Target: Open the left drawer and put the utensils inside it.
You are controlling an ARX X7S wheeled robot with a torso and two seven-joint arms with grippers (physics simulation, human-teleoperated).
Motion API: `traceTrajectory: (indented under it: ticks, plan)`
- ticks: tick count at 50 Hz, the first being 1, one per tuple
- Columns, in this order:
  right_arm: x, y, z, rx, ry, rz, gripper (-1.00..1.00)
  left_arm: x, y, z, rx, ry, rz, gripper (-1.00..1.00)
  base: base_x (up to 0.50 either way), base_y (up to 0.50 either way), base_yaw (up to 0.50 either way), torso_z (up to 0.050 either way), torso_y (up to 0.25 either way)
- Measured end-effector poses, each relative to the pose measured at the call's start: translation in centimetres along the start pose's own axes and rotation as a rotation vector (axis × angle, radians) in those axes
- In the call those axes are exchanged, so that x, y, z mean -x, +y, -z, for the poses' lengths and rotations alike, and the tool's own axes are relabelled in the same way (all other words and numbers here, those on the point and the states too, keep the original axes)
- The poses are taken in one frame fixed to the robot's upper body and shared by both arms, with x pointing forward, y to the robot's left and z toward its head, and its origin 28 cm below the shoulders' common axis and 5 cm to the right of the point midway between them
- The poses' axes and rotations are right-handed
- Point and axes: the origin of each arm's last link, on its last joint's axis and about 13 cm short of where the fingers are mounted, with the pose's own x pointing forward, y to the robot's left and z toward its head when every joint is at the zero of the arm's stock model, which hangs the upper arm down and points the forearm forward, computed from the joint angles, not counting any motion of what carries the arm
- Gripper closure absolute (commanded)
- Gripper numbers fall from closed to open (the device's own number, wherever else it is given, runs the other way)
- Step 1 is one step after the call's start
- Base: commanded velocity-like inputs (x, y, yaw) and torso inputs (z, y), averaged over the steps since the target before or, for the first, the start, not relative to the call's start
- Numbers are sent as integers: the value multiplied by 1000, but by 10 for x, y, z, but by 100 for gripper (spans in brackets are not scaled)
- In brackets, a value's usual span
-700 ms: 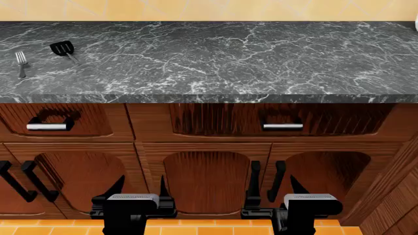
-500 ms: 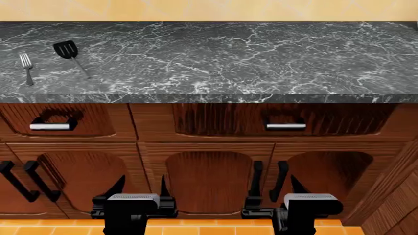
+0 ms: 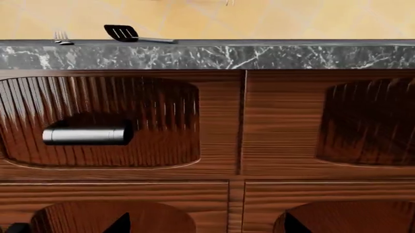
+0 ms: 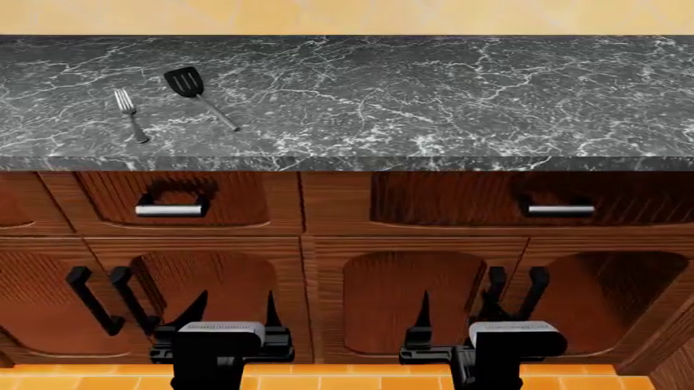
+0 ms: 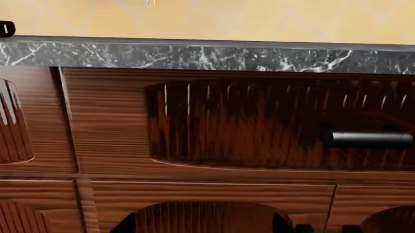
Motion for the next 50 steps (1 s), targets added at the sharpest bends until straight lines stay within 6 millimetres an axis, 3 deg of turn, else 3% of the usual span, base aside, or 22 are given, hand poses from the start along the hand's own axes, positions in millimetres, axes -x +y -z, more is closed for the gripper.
traceTrajectory:
  ticks: [10,22,37,50]
  plan:
    - [0,0,0,-1,0,1,-100,0,5,-12,48,-21,-18,-100,0,500,0,0,0]
    - [1,0,0,-3,0,0,-100,8,33,-85,76,-197,-151,-100,0,500,0,0,0]
    - [1,0,0,-3,1,-1,-100,67,73,-147,82,-450,-346,-100,0,500,0,0,0]
    - [2,0,0,-1,-5,-7,-100,112,82,-179,-95,-618,-410,-100,209,500,0,0,0]
